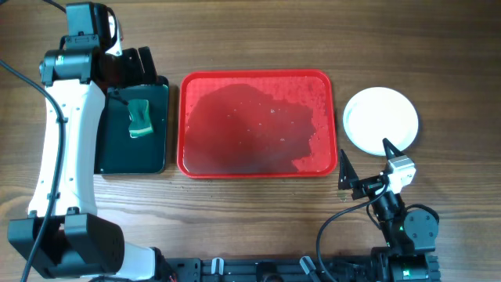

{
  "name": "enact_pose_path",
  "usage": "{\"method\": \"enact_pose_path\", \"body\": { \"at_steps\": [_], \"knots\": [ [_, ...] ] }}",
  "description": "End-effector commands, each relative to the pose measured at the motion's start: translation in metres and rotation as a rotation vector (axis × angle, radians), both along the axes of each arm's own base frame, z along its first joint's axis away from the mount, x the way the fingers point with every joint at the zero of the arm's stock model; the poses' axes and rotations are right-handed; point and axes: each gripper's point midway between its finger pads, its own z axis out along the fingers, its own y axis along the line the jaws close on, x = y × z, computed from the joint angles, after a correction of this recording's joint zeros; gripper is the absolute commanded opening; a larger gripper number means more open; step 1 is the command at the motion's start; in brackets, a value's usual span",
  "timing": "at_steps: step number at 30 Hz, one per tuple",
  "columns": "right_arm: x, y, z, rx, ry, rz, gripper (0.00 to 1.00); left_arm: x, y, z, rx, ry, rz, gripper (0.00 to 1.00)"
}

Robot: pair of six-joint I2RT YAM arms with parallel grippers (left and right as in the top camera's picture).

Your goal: Clean dirty plates on tray and stack at the side

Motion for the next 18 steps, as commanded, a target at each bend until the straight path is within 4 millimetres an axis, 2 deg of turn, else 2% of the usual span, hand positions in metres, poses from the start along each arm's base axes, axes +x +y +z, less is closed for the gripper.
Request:
{"method": "enact_pose_path", "body": {
  "at_steps": [1,2,3,4,6,8,10,11,13,15,17,18],
  "knots": [
    [0.000,-0.002,0.002,-0.011,-0.015,-0.012,1.00,-0.005,-0.004,0.020,0.037,-0.050,-0.011,1.00],
    [0.000,-0.002,0.002,-0.011,-0.015,-0.012,1.00,-0.013,0.002,0.039,0.123,-0.090,0.016,1.00],
    [0.000,-0.002,0.002,-0.011,-0.015,-0.011,1.00,-0.027,-0.001,0.068,0.211,-0.171,0.030,1.00],
    [0.000,-0.002,0.002,-0.011,-0.015,-0.012,1.00,-0.035,-0.006,0.084,0.232,-0.245,0.028,1.00],
    [0.000,-0.002,0.002,-0.011,-0.015,-0.012,1.00,-0.045,-0.018,0.101,0.197,-0.370,0.004,1.00],
    [0.000,-0.002,0.002,-0.011,-0.015,-0.012,1.00,-0.061,-0.042,0.110,0.053,-0.590,-0.091,1.00],
    [0.000,-0.002,0.002,-0.011,-0.015,-0.012,1.00,-0.079,-0.054,0.111,-0.039,-0.795,-0.172,1.00],
    [0.000,-0.002,0.002,-0.011,-0.015,-0.012,1.00,-0.086,-0.054,0.107,-0.047,-0.850,-0.182,1.00],
    [0.000,-0.002,0.002,-0.011,-0.015,-0.012,1.00,-0.113,-0.050,0.082,-0.037,-0.959,-0.175,1.00],
    [0.000,-0.002,0.002,-0.011,-0.015,-0.012,1.00,-0.135,-0.046,0.044,-0.032,-0.975,-0.166,1.00],
    [0.000,-0.002,0.002,-0.011,-0.015,-0.012,1.00,-0.147,-0.046,0.008,-0.032,-0.963,-0.166,1.00],
    [0.000,-0.002,0.002,-0.011,-0.015,-0.012,1.00,-0.149,-0.046,-0.001,-0.030,-0.966,-0.163,1.00]
  ]
}}
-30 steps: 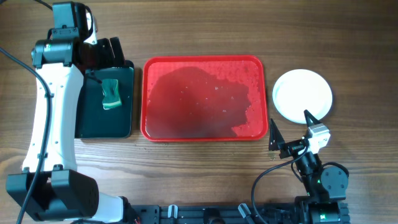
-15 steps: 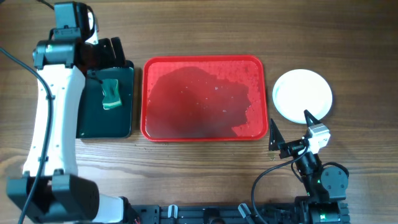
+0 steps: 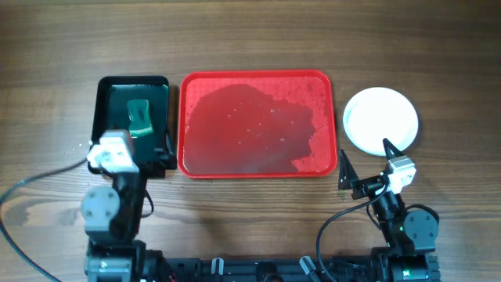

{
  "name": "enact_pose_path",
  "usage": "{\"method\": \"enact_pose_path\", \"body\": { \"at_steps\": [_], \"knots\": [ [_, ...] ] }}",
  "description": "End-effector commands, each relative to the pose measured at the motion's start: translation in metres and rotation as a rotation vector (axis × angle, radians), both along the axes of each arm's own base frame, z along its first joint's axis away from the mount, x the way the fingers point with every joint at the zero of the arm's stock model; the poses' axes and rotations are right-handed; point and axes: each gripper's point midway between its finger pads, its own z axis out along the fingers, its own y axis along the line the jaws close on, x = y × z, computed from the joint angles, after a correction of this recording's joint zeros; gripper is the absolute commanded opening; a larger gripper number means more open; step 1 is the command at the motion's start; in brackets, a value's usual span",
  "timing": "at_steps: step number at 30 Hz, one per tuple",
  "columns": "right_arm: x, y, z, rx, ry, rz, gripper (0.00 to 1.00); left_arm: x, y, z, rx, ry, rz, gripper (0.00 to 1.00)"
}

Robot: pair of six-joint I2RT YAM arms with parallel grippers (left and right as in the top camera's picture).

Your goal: Clean dirty plates on tray and stack at the side

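A white plate (image 3: 381, 119) lies alone on the table, right of the red tray (image 3: 317, 86). The tray's floor is wet and carries no plate. My right gripper (image 3: 365, 160) stands open just below the plate, its two black fingers splayed wide, with nothing between them. My left gripper (image 3: 149, 146) is drawn back over the near edge of the black tray (image 3: 106, 90). One dark finger juts out at that tray's lower right corner. The jaws look spread and hold nothing. A green sponge (image 3: 141, 117) lies in the black tray.
The left arm is folded low at the table's front left, and its cable trails off to the left. The right arm's base sits at the front right. Bare wooden tabletop surrounds both trays and the plate.
The left arm was stretched up along the table's left side with its gripper over the far end of the black tray. Now it is folded back at the front. The sponge, plate and right gripper have not moved.
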Motion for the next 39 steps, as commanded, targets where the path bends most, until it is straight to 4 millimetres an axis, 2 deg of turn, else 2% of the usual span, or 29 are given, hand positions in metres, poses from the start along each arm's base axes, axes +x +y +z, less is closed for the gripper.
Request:
{"method": "enact_pose_path", "body": {
  "at_steps": [1,5,9,12,39],
  "knots": [
    [0.000,-0.002,0.002,-0.011,-0.011,-0.012,1.00,-0.011,-0.001,-0.036,0.004,-0.006,-0.010,1.00],
    [0.000,-0.002,0.002,-0.011,-0.011,-0.012,1.00,-0.016,0.010,-0.056,0.009,-0.028,0.051,1.00],
    [0.000,-0.002,0.002,-0.012,-0.011,-0.012,1.00,-0.020,0.010,-0.066,0.007,-0.073,0.050,1.00],
    [0.000,-0.002,0.002,-0.011,-0.011,-0.012,1.00,-0.021,0.007,-0.082,0.008,-0.016,0.038,1.00],
    [0.000,-0.002,0.002,-0.011,-0.011,-0.011,1.00,-0.021,0.006,-0.082,0.007,-0.015,0.032,1.00]
  ]
}}
